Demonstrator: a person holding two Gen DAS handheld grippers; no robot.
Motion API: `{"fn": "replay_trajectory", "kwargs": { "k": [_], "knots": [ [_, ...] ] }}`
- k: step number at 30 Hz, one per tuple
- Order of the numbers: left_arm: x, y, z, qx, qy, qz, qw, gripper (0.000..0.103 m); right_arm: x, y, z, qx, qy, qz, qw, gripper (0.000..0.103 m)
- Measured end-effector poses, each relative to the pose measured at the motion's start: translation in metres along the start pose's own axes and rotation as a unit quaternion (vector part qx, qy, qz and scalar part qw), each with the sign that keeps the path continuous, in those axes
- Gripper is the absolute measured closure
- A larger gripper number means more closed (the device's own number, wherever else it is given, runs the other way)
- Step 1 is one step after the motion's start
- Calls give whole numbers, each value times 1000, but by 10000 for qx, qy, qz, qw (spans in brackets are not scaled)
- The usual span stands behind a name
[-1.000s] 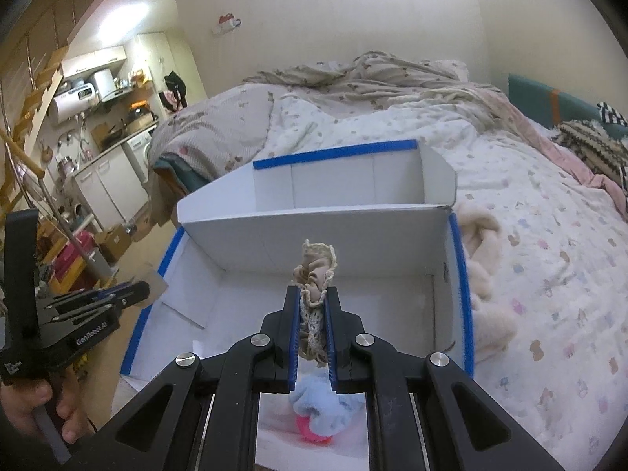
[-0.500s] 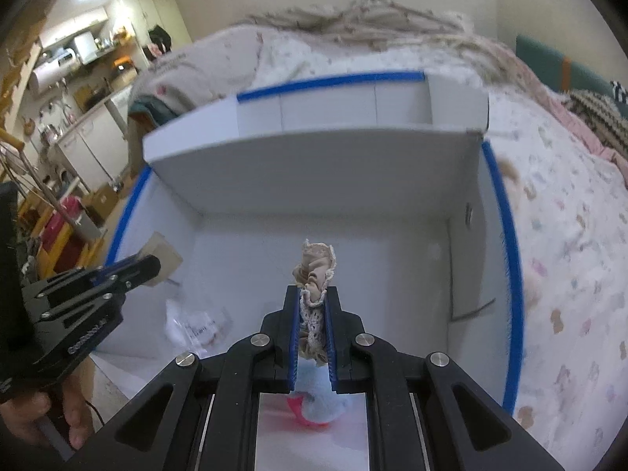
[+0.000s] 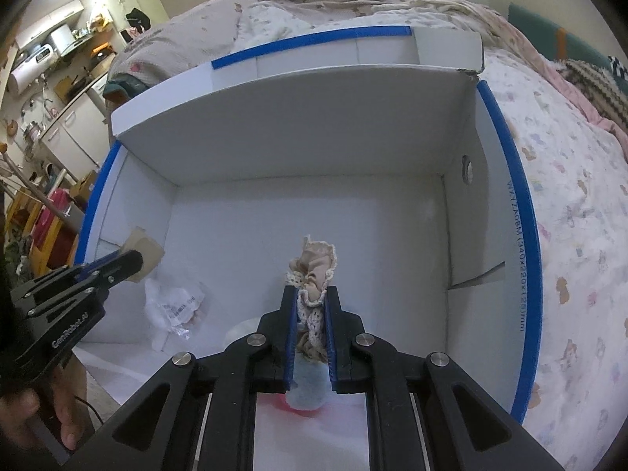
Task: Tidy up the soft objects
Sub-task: 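Open the left gripper to drop the beige piece while the right gripper releases the scrunchie, then withdraw both grippers from the box toward the remaining items on the bed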
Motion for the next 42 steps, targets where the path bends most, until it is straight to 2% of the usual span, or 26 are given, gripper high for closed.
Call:
{"fn": "replay_trajectory", "kwargs": {
  "k": [4, 6, 8, 12, 14, 18, 20, 22, 23, 24, 25, 30, 34, 37, 42],
  "knots": [
    [2, -3, 0, 20, 39, -26, 10000, 95, -1, 1, -2, -21, 24, 34, 10000, 90],
    [3, -3, 0, 18, 45, -60, 10000, 91, -1, 1, -1, 1, 29, 38, 10000, 89],
    [3, -3, 0, -9, -8, -79, 10000, 91, -2, 1, 0, 31, 47, 48, 10000, 83],
    [1, -1, -3, -64, 46, 25, 10000, 91, -4, 3, 1, 178, 178, 118, 9996, 40],
    [-1, -1, -4, -68, 35, 32, 10000, 89, -5, 4, 2, 294, 314, 183, 9989, 39],
    [-5, 0, -6, -41, 78, 106, 9999, 71, -5, 5, 2, 388, 369, 201, 9984, 34],
    [-8, 1, -7, -38, 134, 164, 9998, 59, -6, 6, 1, 373, 367, 254, 9983, 28],
    [-14, 3, -10, -63, 190, 275, 9994, 47, -8, 8, -2, 350, 391, 341, 9980, 17],
    [-16, 5, -10, -79, 192, 310, 9993, 47, -10, 9, -2, 339, 408, 403, 9978, 13],
    [-18, 5, -10, -84, 184, 330, 9992, 47, -12, 10, -3, 334, 410, 453, 9976, 3],
    [-20, 5, -10, -87, 163, 335, 9993, 46, -13, 12, -4, 331, 412, 510, 9973, 0],
    [-25, 4, -12, -114, 177, 315, 9993, 41, -24, 17, -11, 339, 571, 837, 9943, 0],
    [-35, 3, -16, -156, 155, 410, 9989, 37, -35, 17, -16, 220, 373, 1083, 9932, 0],
    [-42, 1, -21, -286, 109, 413, 9987, 34, -40, 15, -21, 252, 486, 1137, 9920, 0],
    [-55, -5, -33, -467, 140, 405, 9980, 34, -51, 10, -24, 266, 381, 1253, 9910, 0]
  ]
}}
Point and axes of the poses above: each gripper's, at about its wrist camera, not at the fingertips, and x roughly the way its jaws point, z to its right, y to its top, the point moved 7 cm from there along x, roughly the way its jaws point, and after that the axes turned 15 degrees about y, right-handed, at the moved point
